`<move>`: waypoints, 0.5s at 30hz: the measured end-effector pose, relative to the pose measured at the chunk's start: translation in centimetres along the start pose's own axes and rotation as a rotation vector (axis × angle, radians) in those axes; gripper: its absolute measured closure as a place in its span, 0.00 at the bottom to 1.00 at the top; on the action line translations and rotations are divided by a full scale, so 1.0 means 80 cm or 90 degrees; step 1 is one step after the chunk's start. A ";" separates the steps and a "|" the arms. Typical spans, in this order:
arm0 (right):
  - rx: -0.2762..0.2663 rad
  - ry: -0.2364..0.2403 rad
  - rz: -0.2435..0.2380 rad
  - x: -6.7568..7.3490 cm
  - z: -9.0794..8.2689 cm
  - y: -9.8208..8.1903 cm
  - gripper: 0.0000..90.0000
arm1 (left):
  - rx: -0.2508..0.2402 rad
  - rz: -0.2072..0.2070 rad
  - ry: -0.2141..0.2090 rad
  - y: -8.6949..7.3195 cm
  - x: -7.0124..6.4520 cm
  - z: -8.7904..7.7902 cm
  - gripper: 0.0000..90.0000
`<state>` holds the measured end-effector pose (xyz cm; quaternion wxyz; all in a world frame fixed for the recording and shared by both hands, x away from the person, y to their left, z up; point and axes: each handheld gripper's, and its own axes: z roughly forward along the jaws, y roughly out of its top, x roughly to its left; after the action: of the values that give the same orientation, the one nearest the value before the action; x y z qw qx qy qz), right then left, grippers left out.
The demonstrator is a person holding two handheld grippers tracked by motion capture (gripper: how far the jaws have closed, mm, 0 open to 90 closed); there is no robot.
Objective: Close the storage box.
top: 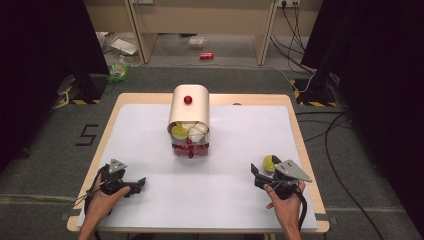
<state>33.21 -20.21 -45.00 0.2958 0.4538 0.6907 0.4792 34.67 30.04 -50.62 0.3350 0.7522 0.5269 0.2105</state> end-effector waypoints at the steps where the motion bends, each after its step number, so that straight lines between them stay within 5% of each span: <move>1: 0.000 -0.002 0.000 -0.001 -0.002 -0.001 0.22 | 0.000 0.000 0.000 0.000 0.000 0.000 0.00; 15: 0.004 -0.017 0.002 -0.010 -0.020 -0.014 0.21 | 0.000 0.000 0.000 0.000 0.000 0.000 0.00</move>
<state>31.78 -21.73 -45.44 0.3026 0.4621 0.6875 0.4715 34.67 30.04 -50.62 0.3352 0.7521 0.5270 0.2107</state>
